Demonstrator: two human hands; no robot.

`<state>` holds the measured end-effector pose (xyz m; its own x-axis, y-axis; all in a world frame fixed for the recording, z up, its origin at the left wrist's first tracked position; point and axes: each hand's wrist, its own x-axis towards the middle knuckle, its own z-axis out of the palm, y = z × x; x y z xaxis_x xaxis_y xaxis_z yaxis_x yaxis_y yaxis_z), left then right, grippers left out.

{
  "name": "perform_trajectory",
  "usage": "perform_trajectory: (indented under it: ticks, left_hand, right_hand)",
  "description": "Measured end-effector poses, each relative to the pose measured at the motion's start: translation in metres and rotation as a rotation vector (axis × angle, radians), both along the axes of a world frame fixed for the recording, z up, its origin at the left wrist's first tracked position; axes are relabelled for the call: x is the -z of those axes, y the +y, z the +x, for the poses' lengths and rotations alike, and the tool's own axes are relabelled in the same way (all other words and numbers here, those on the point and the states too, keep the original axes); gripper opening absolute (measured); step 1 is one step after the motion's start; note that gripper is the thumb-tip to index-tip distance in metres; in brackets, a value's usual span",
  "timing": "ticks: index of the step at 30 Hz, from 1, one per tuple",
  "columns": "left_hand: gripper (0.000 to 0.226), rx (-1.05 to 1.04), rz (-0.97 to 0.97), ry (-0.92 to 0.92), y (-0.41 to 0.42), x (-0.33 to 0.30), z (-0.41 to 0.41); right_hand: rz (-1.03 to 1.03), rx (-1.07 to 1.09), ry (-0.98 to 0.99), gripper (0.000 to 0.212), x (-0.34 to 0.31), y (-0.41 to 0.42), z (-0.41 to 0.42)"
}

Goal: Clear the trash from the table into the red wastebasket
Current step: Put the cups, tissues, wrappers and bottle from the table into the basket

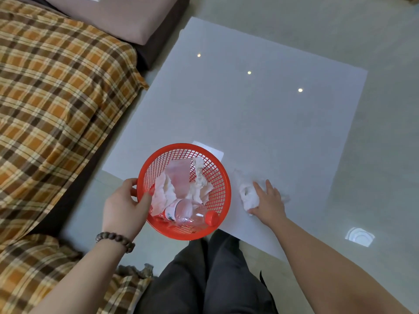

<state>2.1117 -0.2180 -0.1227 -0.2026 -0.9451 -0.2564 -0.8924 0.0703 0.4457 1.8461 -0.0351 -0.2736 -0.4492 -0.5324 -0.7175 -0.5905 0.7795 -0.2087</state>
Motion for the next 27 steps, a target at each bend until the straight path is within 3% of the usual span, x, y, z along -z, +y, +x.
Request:
perform_trajectory:
  ticks: [10, 21, 27]
  left_hand:
    - [0.029, 0.015, -0.016, -0.011, 0.012, 0.008, 0.028]
    - [0.031, -0.055, 0.019, 0.046, 0.021, 0.001, 0.026]
    - [0.032, -0.024, 0.01, 0.108, 0.025, -0.011, 0.02]
  right_hand:
    - [-0.215, 0.241, 0.05, 0.009, 0.016, 0.005, 0.011]
    - [-0.726, 0.425, 0.034, 0.018, -0.113, -0.017, 0.044]
    - [-0.808, 0.135, -0.054, 0.021, -0.157, -0.043, 0.085]
